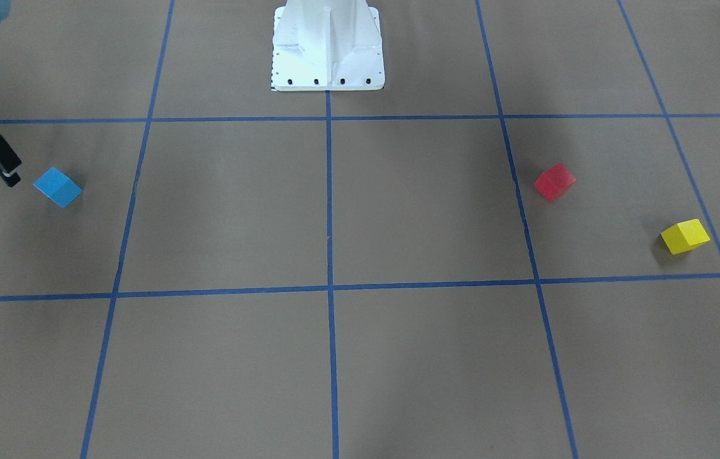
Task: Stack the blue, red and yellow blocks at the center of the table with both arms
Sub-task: 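Lower the right gripper onto the blue cube and grasp it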
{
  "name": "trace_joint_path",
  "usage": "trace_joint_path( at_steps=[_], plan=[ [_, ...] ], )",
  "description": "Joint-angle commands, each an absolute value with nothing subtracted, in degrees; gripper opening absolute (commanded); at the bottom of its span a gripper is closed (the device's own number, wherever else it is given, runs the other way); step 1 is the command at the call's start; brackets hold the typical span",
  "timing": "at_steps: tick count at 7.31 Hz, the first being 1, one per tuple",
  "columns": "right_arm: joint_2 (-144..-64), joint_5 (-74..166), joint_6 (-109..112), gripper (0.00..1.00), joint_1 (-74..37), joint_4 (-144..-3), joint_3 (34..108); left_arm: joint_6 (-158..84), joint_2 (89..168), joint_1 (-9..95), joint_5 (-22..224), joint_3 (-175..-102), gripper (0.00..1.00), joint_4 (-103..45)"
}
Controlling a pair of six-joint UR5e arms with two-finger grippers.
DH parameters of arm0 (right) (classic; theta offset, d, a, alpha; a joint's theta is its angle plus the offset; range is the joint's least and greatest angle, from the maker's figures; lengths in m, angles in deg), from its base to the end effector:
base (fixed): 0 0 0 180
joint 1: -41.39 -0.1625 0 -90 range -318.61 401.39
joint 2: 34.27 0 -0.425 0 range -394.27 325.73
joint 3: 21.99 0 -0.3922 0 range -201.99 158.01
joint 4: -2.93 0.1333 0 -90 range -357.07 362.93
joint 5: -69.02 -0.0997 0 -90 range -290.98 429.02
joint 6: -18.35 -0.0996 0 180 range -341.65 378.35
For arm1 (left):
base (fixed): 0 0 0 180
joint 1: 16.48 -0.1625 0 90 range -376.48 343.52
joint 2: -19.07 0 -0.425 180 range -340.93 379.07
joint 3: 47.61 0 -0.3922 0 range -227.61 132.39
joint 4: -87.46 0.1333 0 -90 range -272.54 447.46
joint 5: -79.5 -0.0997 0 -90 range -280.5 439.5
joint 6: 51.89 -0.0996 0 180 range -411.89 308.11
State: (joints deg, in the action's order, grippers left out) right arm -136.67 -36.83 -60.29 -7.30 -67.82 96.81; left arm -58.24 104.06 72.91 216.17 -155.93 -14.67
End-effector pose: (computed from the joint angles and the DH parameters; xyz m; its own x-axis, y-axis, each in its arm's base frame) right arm -0.1988 -0.3869 0.4866 0.6475 0.4498 0.6151 -0.4998 0.8600 -0.1028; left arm -0.0559 -0.4646 0.5145 0.6776 0.4177 -0.6053 -0.0851 0.8621 0.4996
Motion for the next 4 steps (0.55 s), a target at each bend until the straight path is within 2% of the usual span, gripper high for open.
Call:
trace_joint_path(
  at_steps=[1, 4],
  plan=[
    [-137.37, -28.99, -69.87, 0.98, 1.11, -67.82, 96.49, -58.31, 104.06, 72.91, 216.17, -155.98, 1.00, -14.67],
    [-137.37, -22.50, -77.26, 0.98, 6.91, -67.73, 93.77, -58.48, 103.88, 72.91, 216.26, -156.06, 1.00, -14.67]
  ],
)
